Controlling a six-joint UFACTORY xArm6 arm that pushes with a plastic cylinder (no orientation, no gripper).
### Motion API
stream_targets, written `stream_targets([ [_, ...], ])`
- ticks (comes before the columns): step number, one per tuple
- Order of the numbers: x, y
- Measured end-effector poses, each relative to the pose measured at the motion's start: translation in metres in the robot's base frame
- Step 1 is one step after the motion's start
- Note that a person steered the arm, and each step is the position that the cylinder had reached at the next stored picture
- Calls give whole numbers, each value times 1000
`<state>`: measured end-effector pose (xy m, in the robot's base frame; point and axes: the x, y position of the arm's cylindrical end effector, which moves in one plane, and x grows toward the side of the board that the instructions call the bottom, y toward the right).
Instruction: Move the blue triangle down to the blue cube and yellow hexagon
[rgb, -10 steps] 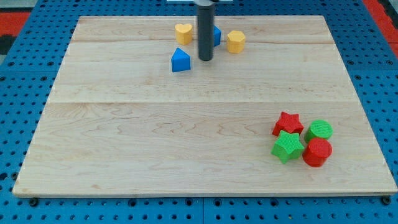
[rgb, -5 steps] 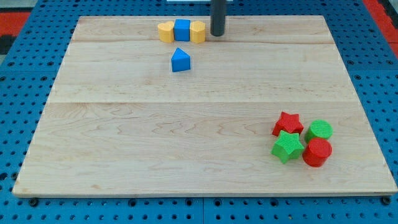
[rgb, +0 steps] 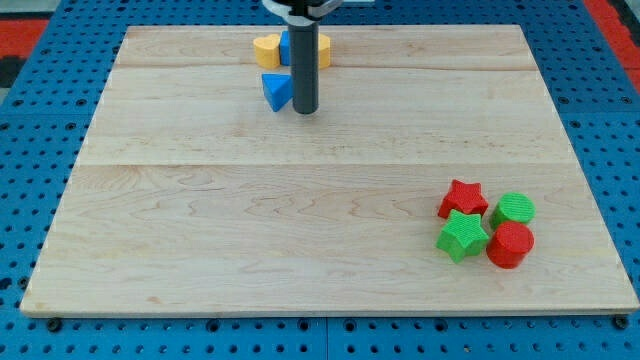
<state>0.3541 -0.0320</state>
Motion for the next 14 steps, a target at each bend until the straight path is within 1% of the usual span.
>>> stream_targets([
  [1,-29,-56],
  [3,-75,-33],
  [4,-69,-22],
  [5,-17,-37],
  [6,-40,-68],
  [7,-54,-63],
  [8,-50,-99],
  [9,-72,-120],
  [10,-86,-59],
  [11,-86,-29],
  [12,-86,-32],
  [13,-53,-60],
  [14,-18,-32],
])
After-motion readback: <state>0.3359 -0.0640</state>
